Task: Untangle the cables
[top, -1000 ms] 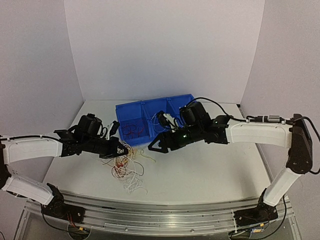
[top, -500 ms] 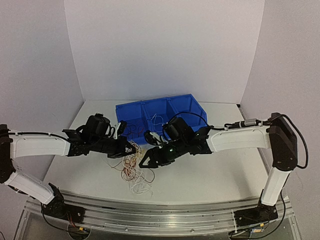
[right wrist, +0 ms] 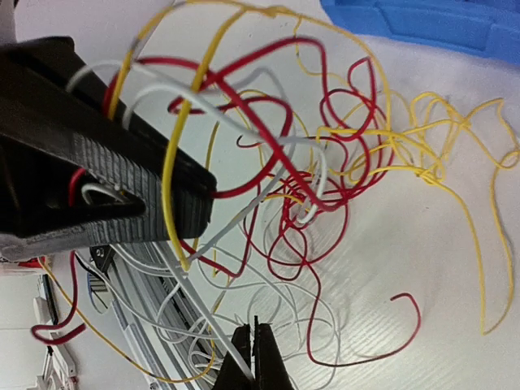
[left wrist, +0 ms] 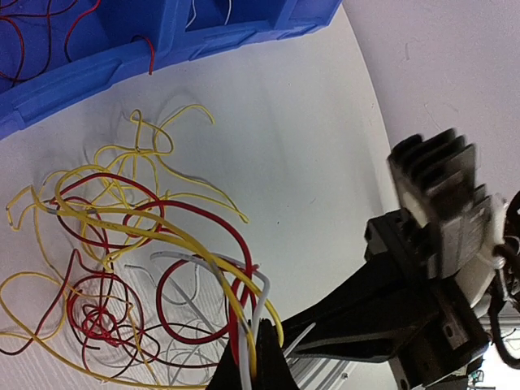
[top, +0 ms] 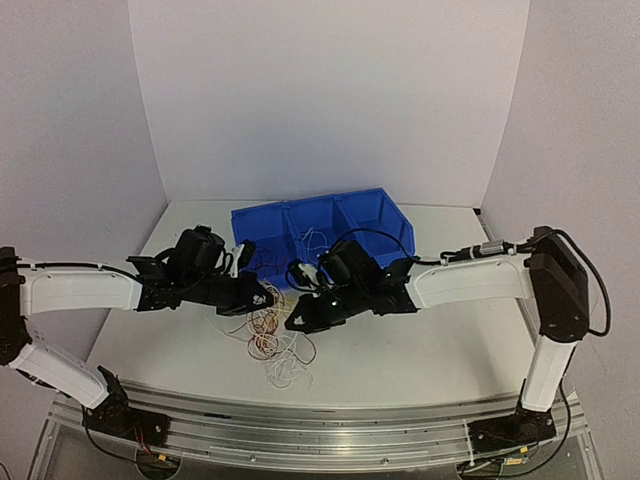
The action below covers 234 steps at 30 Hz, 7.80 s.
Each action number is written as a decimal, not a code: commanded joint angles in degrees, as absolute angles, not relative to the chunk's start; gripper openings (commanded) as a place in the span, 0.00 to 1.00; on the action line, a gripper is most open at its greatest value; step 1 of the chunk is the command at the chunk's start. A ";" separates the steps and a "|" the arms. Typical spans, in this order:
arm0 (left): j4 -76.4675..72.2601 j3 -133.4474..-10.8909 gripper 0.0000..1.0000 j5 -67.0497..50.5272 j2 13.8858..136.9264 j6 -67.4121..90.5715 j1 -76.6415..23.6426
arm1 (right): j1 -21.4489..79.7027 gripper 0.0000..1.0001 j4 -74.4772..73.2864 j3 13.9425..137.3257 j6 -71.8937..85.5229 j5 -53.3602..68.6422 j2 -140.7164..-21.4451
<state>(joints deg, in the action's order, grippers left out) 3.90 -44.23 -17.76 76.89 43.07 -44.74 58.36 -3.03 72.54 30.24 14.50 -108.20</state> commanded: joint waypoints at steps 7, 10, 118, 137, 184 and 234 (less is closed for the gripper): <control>13.41 -43.98 0.44 -6.12 67.54 41.42 -44.49 | 56.02 0.00 -18.87 62.06 29.84 -16.43 -85.38; 12.14 -42.57 0.81 -10.04 65.94 39.37 -44.47 | 55.95 0.00 -19.54 62.58 27.25 -13.26 -82.36; 44.23 -40.08 0.00 50.43 69.04 93.85 -61.81 | 34.06 0.00 -49.15 78.01 8.91 -61.03 -60.12; 20.29 -38.14 0.19 37.56 65.47 56.96 -61.33 | 19.78 0.00 -49.37 90.37 6.45 -39.68 -72.75; 39.35 -36.95 0.00 29.95 62.24 69.36 -42.13 | -9.32 0.00 -51.30 116.98 -3.86 -21.38 -82.64; 10.84 -48.38 1.00 -6.66 88.74 31.27 -55.83 | 34.06 0.00 1.51 153.56 40.01 1.96 -123.99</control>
<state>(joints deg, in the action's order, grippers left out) 7.07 -43.45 -9.53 85.03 32.76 -53.84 30.58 -8.14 150.78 44.29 8.44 -124.00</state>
